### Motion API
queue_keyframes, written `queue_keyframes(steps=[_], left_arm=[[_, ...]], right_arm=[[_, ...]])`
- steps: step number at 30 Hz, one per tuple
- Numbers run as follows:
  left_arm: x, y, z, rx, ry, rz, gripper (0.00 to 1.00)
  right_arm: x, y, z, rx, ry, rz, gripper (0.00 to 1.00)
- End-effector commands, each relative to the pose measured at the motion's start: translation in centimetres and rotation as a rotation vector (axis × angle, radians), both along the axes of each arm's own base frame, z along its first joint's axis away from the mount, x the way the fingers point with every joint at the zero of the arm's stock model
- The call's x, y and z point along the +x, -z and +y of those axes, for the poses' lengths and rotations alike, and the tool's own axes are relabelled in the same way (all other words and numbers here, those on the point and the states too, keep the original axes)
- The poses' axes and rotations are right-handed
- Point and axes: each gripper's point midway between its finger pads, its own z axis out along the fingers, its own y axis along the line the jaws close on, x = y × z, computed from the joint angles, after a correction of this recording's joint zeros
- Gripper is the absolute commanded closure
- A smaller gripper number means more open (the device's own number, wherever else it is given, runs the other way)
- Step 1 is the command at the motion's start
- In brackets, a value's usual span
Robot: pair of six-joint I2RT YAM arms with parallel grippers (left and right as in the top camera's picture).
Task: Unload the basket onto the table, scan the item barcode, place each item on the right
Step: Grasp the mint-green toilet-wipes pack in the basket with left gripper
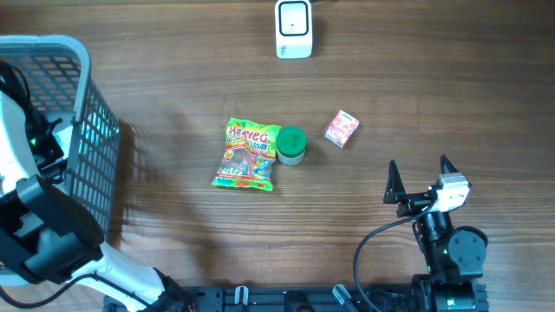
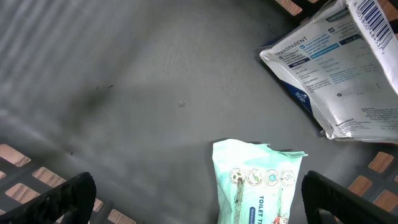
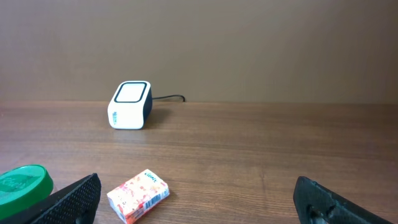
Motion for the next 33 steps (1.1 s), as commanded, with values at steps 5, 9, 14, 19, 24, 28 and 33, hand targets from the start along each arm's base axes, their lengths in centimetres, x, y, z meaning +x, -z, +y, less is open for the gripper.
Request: queue_keyframes(steps=[5,9,14,19,24,28,33], left_arm=[[-0.4,0.5,0.5,0.009,-0.003,0.025,0.0],[-0.5,0.5,0.4,0.007,-0.002,0.029,0.0],[-0.7,0.5,0.2,-0.006,0.042,0.051,0.0],[-0.1,0.7,0.5,0.002,0.042,0.028,0.0],[1.4,2.6,0.2,-0.051,0.046,-0.007,0.0],[3.2,6.8,-0.5,-0.154,0.051,-0.019,0.0],[7.3,10.3,-0.7,-0.19,0.279,-0.09,0.0]], right_arm=[[0.0,-0.1,-0.2,0.014,0.01,-0.002,0.0],[0.0,-0.1,-0.2,0.014,0.01,-0.002,0.0],[0.0,-0.1,-0.2,0.014,0.01,-0.002,0.0],[0.0,0.0,-0.2,0.014,0.01,-0.002,0.0],[0.0,-0.1,-0.2,0.014,0.01,-0.002,0.0],[0.0,-0.1,-0.2,0.014,0.01,-0.002,0.0],[0.0,0.0,-0.2,0.014,0.01,-0.002,0.0]])
